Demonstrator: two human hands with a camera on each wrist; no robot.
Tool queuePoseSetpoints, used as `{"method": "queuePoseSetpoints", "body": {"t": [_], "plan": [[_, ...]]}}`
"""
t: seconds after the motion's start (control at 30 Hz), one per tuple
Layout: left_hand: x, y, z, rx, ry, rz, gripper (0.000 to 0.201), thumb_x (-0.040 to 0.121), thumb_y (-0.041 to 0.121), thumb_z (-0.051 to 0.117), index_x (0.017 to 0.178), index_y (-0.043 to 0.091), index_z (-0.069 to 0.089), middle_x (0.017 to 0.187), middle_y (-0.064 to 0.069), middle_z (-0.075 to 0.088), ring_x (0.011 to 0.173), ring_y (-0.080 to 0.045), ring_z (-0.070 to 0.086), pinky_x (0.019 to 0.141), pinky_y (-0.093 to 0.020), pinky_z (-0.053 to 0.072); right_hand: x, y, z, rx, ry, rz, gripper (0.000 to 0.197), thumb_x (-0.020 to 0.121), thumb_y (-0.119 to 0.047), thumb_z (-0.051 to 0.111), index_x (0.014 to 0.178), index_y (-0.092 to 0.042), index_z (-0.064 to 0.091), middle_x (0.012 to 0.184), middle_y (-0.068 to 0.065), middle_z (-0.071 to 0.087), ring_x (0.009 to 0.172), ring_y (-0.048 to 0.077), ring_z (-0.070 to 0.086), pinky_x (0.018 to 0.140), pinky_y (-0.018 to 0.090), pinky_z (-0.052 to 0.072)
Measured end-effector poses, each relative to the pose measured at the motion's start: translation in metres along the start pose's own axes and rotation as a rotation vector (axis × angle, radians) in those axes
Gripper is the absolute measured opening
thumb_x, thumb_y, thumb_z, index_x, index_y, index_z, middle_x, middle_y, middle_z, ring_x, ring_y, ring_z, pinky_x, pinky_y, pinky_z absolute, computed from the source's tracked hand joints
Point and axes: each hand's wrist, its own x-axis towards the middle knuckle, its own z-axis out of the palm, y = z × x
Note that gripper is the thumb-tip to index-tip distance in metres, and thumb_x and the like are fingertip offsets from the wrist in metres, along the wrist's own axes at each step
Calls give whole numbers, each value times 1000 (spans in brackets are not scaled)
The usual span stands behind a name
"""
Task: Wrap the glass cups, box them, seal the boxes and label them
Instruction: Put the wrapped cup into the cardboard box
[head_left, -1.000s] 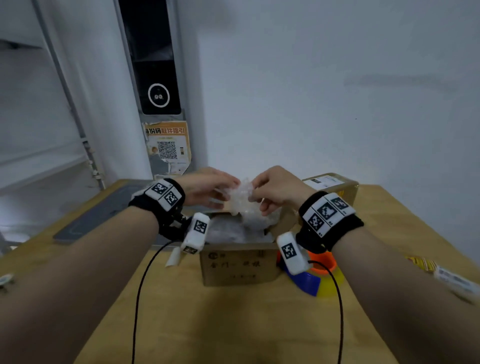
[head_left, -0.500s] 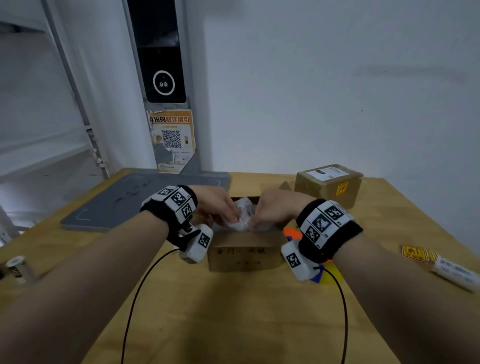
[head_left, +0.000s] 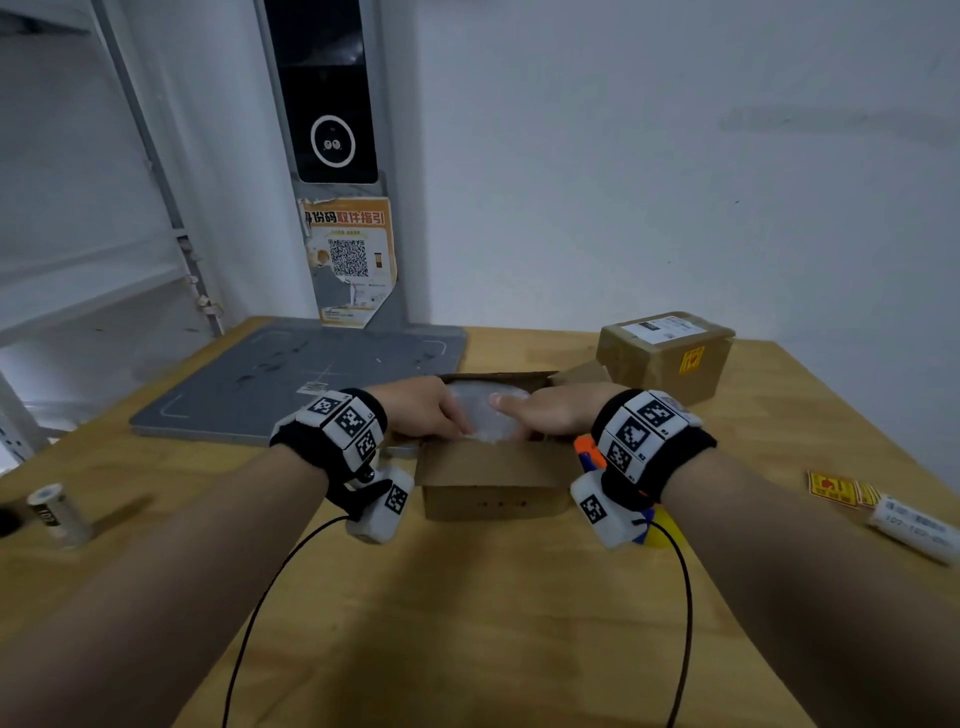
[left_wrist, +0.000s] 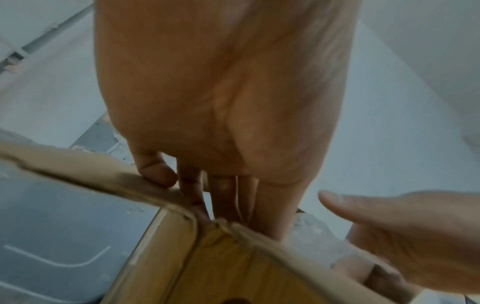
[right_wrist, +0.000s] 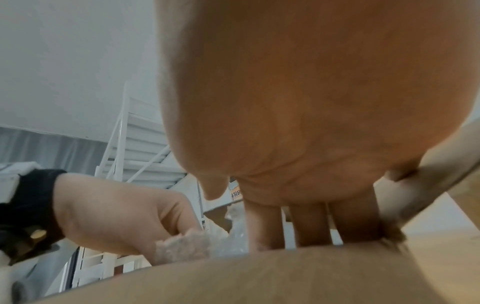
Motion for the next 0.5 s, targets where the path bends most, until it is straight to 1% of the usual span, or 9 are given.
{"method": "queuePoseSetpoints", "body": {"t": [0.07, 0.1, 0.17, 0.2, 0.27, 0.33, 0.43, 0.47, 0.5], "plan": [[-1, 4, 2, 67, -37, -65, 20, 100, 44, 60, 97, 31, 75, 95, 13, 68, 94, -12, 61, 84, -24, 45, 2, 0, 3, 26, 6, 22, 86, 103, -70, 14, 158, -8, 36, 165, 14, 33, 151, 30, 34, 125, 43, 23], [-1, 5, 3, 93, -53, -102, 32, 99, 55, 53, 99, 29, 72, 105, 6, 68, 99, -16, 61, 92, -30, 46, 5, 0, 4, 36, 9, 35, 88, 102, -72, 13, 159, -9, 34, 166, 13, 31, 152, 30, 32, 125, 43, 21], [2, 4, 3, 81, -102, -162, 68, 97, 72, 34, 124, 19, 69, 134, -5, 62, 121, -24, 57, 113, -41, 40, 9, 0, 8, 52, -5, 22, 97, 95, -81, 10, 162, -13, 29, 168, 12, 27, 154, 29, 27, 127, 47, 18], [2, 5, 5, 30, -147, -178, 79, 98, 74, 27, 136, 16, 64, 142, -6, 58, 130, -26, 53, 118, -43, 35, 12, 2, 11, 48, -19, 4, 103, 89, -85, 7, 164, -17, 23, 170, 11, 22, 156, 29, 23, 127, 48, 15], [2, 5, 11, -99, -226, -175, 83, 97, 76, 26, 145, 16, 56, 149, -4, 53, 137, -25, 50, 122, -43, 31, 15, 5, 15, 18, -50, -6, 103, 87, -86, 5, 165, -20, 18, 171, 10, 18, 157, 28, 18, 128, 47, 12], [0, 6, 16, -159, -214, -168, 78, 95, 77, 32, 140, 20, 60, 145, -3, 58, 132, -22, 54, 120, -42, 34, 9, 3, 16, -14, -44, 21, 90, 99, -75, 6, 164, -15, 24, 169, 12, 23, 155, 29, 23, 127, 43, 14], [-6, 11, 14, -226, -149, -174, 65, 103, 65, 33, 120, 18, 73, 117, -1, 73, 108, -16, 66, 103, -32, 47, 0, -2, 11, -68, -19, -7, 82, 103, -68, 9, 161, -14, 32, 166, 14, 31, 152, 29, 31, 125, 40, 18], [-10, 13, 9, -237, -121, -165, 61, 105, 62, 33, 114, 19, 76, 107, 3, 75, 99, -13, 68, 93, -27, 49, -4, -2, 8, -84, 6, -28, 81, 104, -68, 13, 155, -13, 44, 159, 15, 43, 145, 28, 42, 122, 41, 26], [-15, 15, 4, -229, -97, -134, 57, 107, 57, 35, 111, 20, 78, 102, 7, 76, 94, -11, 68, 88, -25, 48, -7, -1, 3, -101, 46, -48, 77, 105, -66, 20, 142, -12, 59, 143, 14, 58, 129, 25, 57, 113, 39, 38]]}}
